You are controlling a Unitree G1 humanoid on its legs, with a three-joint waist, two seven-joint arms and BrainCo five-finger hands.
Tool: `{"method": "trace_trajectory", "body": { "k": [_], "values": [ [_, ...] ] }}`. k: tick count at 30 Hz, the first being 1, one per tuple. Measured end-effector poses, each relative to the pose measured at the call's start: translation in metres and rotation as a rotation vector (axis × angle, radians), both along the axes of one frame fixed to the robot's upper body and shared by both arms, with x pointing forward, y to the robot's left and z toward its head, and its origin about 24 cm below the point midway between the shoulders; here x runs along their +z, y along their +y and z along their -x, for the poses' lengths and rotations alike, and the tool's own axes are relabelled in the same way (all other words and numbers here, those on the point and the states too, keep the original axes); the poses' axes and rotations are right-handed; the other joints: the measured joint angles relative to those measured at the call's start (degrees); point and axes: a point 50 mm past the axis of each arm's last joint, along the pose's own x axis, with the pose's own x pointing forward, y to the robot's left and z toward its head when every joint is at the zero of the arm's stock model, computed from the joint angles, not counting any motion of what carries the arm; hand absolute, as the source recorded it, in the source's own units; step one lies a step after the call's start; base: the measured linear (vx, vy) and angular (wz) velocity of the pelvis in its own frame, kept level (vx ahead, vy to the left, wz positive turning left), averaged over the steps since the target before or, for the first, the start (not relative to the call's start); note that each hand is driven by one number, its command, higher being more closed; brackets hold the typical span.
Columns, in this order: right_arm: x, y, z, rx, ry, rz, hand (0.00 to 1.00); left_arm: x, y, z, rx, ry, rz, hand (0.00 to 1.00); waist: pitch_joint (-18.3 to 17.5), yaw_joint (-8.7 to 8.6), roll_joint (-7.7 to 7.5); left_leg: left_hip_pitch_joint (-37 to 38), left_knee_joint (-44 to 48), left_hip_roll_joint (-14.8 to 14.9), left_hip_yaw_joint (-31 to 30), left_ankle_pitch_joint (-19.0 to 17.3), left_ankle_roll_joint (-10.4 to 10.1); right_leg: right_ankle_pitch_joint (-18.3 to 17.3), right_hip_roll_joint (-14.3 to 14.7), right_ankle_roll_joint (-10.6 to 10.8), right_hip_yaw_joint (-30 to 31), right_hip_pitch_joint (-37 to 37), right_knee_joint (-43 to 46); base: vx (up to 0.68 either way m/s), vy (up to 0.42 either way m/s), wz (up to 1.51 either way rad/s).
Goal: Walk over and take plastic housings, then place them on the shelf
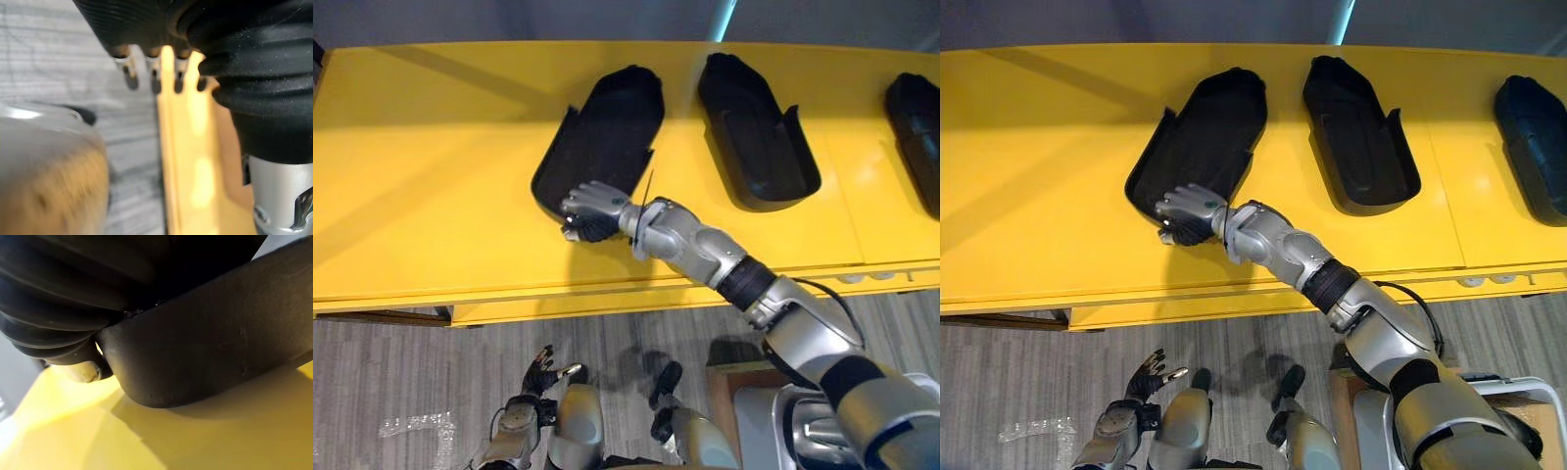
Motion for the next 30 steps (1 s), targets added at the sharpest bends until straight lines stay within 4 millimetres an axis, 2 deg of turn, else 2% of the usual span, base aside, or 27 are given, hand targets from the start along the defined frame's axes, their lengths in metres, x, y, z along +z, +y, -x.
{"method": "trace_trajectory", "body": {
  "k": [3,9,12,22,30],
  "values": [
    [-0.003,0.0,0.005,0.032,-0.014,0.047,1.0,-0.001,0.003,0.002,-0.014,0.011,-0.024,0.0,-0.41,0.36,-0.67,-0.03,0.84,0.34,-0.71,-0.64,-0.22,0.55,0.69,-0.3,-0.33,1.34,-1.53,-0.03,0.021,0.07],
    [-0.003,-0.009,0.009,0.053,-0.025,0.168,1.0,-0.008,0.02,0.026,0.013,0.096,-0.068,0.0,-2.53,1.09,-4.0,-0.63,1.09,0.42,-1.39,-0.66,-0.25,0.59,0.88,-0.33,-1.39,1.5,-1.61,-0.01,0.056,0.08],
    [-0.002,-0.017,0.009,0.045,-0.016,0.211,1.0,-0.01,0.021,0.029,0.013,0.111,-0.072,0.0,-2.8,1.88,-4.4,-0.66,1.35,0.36,-1.54,-0.66,-0.25,0.73,0.88,-0.32,-1.41,1.65,-1.61,-0.01,0.063,0.01],
    [0.0,-0.044,-0.003,-0.003,-0.034,0.281,1.0,-0.01,0.022,0.034,0.017,0.119,-0.07,0.0,-3.04,2.01,-4.76,-1.06,1.87,0.41,-1.69,-0.64,-0.24,1.01,0.96,-0.41,-1.49,1.63,-2.15,-0.04,0.059,-0.01],
    [0.008,-0.065,-0.02,-0.036,-0.145,0.28,1.0,-0.01,0.021,0.036,0.013,0.129,-0.062,0.0,-3.03,2.48,-4.74,-2.21,2.52,0.35,-3.07,-0.61,-0.26,1.02,1.12,-0.46,-2.78,1.38,-2.18,0.0,0.052,0.08]
  ]
}}
